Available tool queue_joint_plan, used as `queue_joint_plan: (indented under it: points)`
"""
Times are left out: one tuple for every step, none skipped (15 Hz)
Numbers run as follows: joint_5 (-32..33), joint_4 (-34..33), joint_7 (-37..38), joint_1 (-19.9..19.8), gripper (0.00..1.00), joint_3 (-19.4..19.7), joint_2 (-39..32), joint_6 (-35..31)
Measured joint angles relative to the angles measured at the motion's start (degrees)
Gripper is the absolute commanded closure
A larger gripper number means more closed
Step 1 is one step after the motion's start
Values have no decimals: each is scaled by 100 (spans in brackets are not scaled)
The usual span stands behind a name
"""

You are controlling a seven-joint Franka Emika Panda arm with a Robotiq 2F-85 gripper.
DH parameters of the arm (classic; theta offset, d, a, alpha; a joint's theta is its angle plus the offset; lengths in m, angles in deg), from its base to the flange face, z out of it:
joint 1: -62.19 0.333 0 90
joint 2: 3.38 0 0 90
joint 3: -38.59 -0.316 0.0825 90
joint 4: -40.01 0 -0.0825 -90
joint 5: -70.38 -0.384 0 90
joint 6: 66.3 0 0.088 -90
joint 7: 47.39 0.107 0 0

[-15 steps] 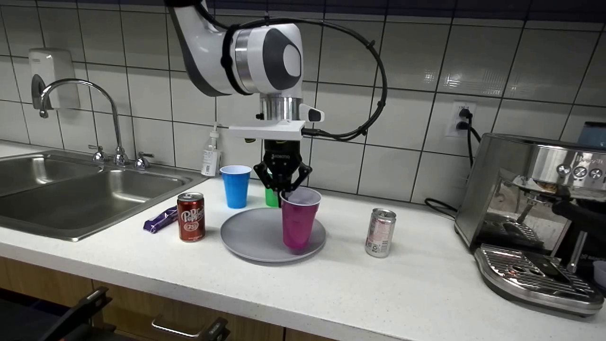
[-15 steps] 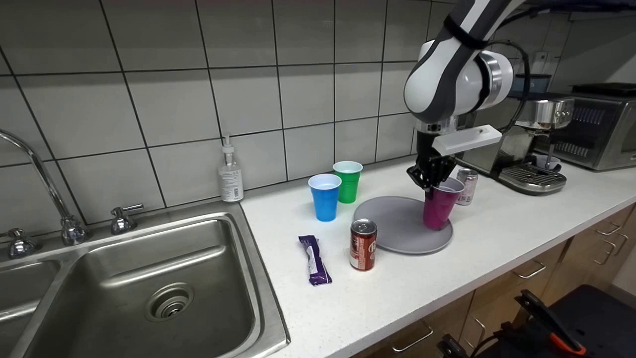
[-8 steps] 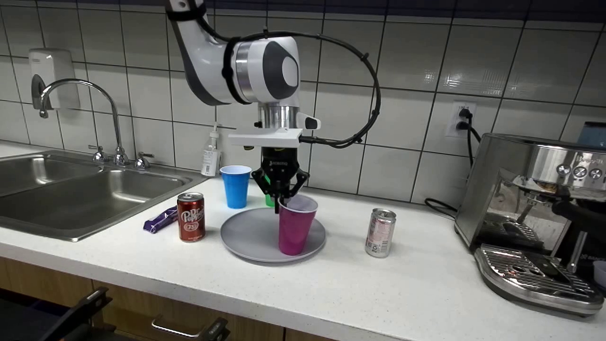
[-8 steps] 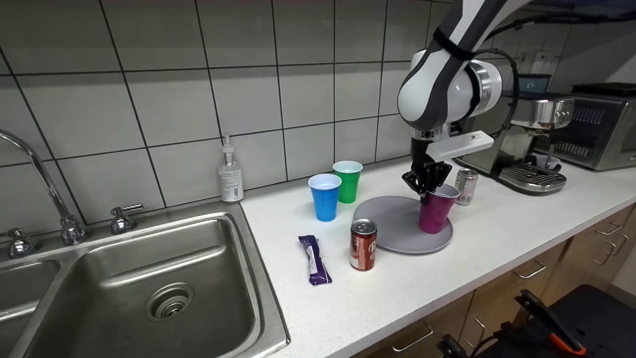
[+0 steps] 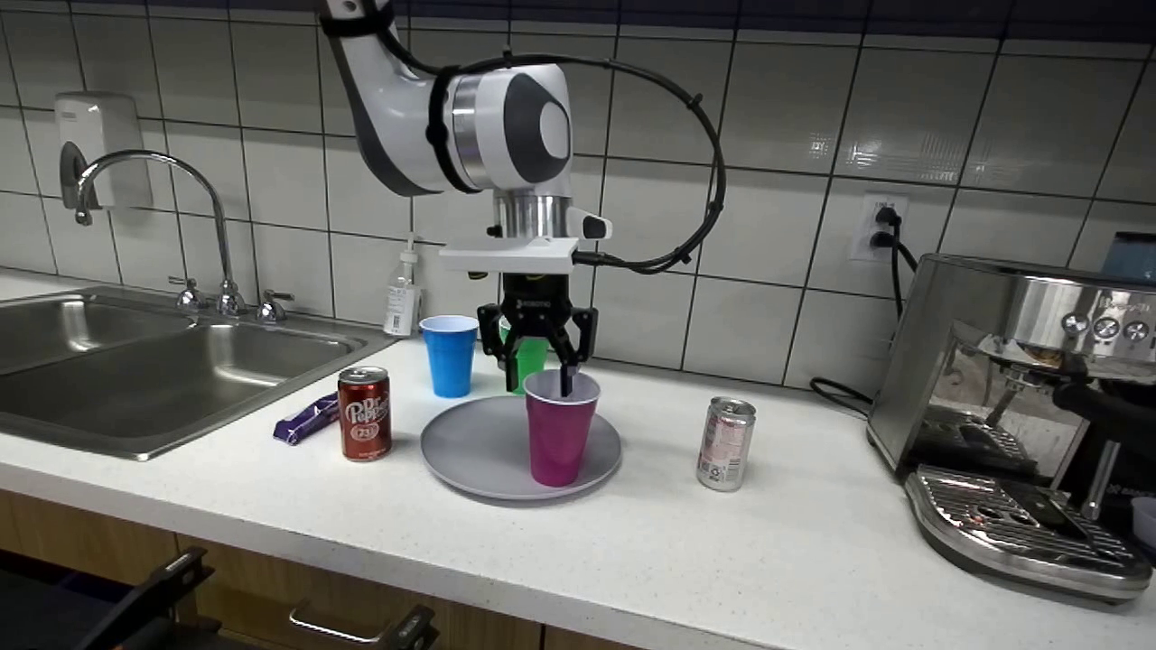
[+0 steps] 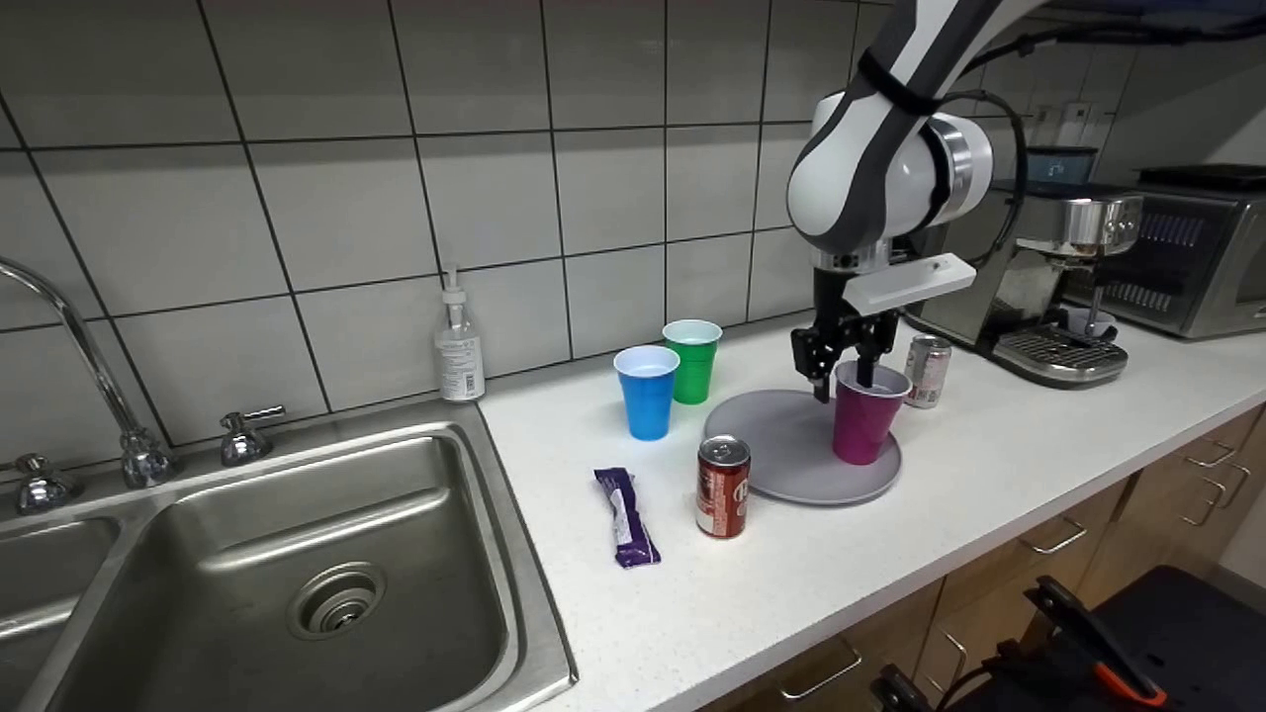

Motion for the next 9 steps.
queue_joint_plan:
  points:
    - [0,-9,0,0,0,-6,25,0]
    - [0,-16,0,0,0,-15,56,2]
    - [-1,-25,0,0,0,-25,85,4]
    - [-3,-38,0,0,0,-35,111,10]
    - [-4,-54,0,0,0,-43,137,17]
    - [-6,-73,0,0,0,-50,160,25]
    - [-10,-95,0,0,0,-56,180,32]
    - [-10,-122,3,0,0,-58,194,33]
    - [-13,-157,36,0,0,-59,197,33]
